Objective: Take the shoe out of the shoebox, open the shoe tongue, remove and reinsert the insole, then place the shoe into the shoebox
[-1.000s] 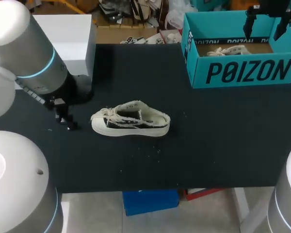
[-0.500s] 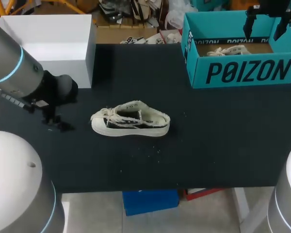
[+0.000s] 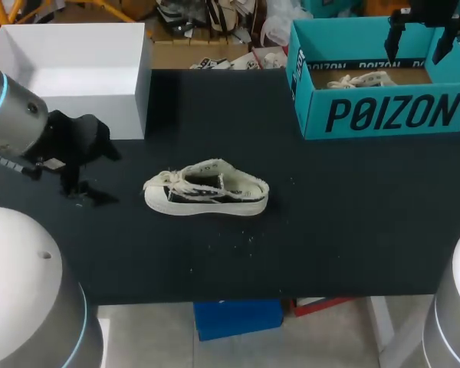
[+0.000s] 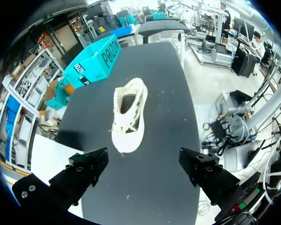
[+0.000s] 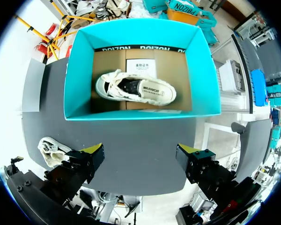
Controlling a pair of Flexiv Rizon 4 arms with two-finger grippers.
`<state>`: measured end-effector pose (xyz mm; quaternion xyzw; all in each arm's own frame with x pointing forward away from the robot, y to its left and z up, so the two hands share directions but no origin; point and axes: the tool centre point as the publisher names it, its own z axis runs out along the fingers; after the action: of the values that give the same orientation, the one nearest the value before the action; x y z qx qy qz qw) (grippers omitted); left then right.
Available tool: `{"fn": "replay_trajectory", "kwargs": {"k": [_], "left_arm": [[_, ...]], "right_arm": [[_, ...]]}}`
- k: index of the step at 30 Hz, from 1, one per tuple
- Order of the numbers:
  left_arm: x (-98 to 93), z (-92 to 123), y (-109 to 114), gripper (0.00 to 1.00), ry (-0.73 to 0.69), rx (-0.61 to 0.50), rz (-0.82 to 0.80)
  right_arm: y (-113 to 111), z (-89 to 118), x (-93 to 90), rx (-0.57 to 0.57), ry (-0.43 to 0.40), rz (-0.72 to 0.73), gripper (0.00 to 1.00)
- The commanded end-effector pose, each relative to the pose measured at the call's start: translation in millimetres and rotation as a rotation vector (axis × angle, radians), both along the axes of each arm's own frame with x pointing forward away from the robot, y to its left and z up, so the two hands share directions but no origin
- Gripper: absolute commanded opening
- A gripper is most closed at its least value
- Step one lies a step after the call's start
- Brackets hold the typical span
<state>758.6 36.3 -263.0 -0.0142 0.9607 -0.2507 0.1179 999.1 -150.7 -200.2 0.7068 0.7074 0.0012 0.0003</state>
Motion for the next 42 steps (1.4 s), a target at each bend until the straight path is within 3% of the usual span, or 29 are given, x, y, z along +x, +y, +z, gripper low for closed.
{"fn": "replay_trajectory", "kwargs": {"k": [1, 22, 28, 30, 31, 32, 42], "left_arm": [[-11.3, 7, 8, 1.0, -0.032, -0.051, -0.018], [60.1, -14, 8, 1.0, 0.04, -0.105, -0.069], [63.5, -16, 6, 1.0, 0.05, -0.085, -0.09], [63.5, -16, 6, 1.0, 0.05, -0.085, -0.09], [63.5, -16, 6, 1.0, 0.05, -0.085, -0.09], [63.5, -16, 6, 1.0, 0.05, -0.085, -0.09], [63.5, -16, 6, 1.0, 0.05, -0.085, -0.09]], "right_arm": [[0, 0, 0.4, 0.0, 0.001, 0.0, 1.0], [0, 0, 0.4, 0.0, 0.001, 0.0, 1.0], [0, 0, 0.4, 0.0, 0.001, 0.0, 1.0], [25, 3, -19.6, -0.297, -0.148, 0.243, 1.0], [32, 2, -31.9, -0.364, -0.218, 0.43, 1.0], [36, -3, -58.1, -0.366, -0.222, 0.642, 1.0], [36, -3, -58.1, -0.366, -0.222, 0.642, 1.0]]}}
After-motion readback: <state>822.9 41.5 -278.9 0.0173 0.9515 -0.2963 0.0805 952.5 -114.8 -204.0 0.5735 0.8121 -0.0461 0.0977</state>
